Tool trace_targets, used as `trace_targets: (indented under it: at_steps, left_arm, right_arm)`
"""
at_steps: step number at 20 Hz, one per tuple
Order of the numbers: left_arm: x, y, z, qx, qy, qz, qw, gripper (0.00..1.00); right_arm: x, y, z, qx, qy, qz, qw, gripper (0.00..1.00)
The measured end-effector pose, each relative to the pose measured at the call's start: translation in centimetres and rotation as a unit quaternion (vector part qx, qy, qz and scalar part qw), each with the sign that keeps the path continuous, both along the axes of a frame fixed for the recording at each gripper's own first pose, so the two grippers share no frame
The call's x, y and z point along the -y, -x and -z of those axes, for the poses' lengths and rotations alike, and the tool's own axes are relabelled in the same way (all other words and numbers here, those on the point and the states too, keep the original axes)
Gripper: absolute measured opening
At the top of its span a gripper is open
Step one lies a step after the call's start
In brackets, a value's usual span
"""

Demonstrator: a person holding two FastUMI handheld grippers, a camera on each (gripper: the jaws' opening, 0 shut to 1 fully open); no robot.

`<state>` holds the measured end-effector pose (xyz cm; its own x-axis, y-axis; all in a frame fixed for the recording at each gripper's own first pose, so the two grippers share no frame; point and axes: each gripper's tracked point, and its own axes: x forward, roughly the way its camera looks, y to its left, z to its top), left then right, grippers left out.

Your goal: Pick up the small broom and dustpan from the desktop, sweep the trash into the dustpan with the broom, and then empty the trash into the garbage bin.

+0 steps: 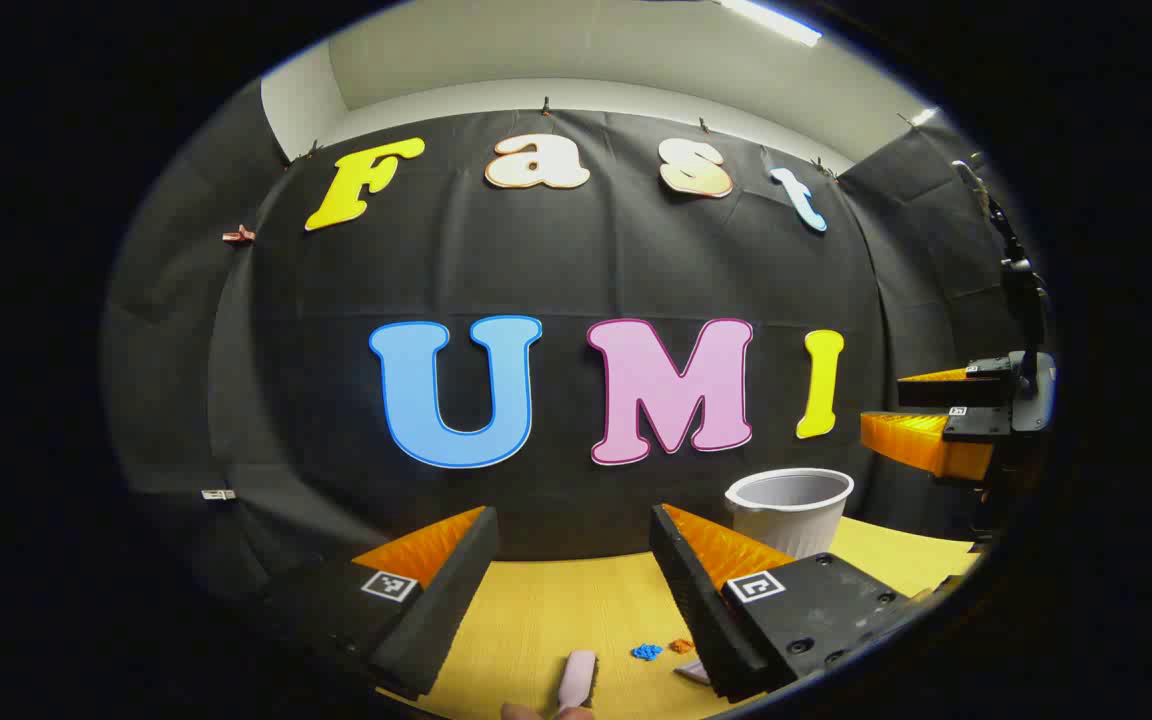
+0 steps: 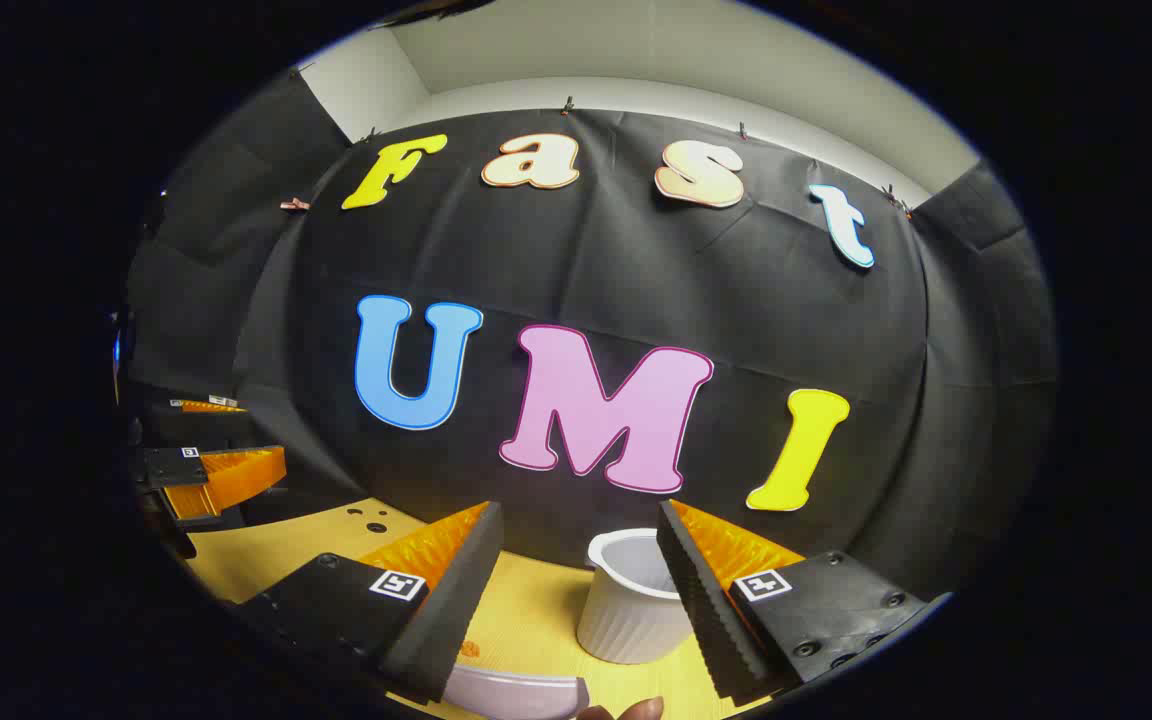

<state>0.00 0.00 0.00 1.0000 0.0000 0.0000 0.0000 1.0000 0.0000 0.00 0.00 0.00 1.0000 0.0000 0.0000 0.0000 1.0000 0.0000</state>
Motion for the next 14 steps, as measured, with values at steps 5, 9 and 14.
trace_targets:
  at_steps: [5,9,14]
  left_arm:
    - [0.20,0.09,0.21,0.000,0.003,0.006,1.000,0.96]
    - [0.19,0.25,0.40,-0.003,0.003,0.007,1.000,0.96]
    - [0.19,0.29,0.05,0.001,-0.003,0.009,1.000,0.96]
  right_arm:
    - [-0.49,0.04,0.00,0.000,0.001,-0.003,1.000,0.96]
    - [-0.78,0.14,-0.24,0.004,-0.004,-0.008,1.000,0.96]
    - [-0.96,0.09,-0.21,0.003,-0.004,-0.011,1.000,0.96]
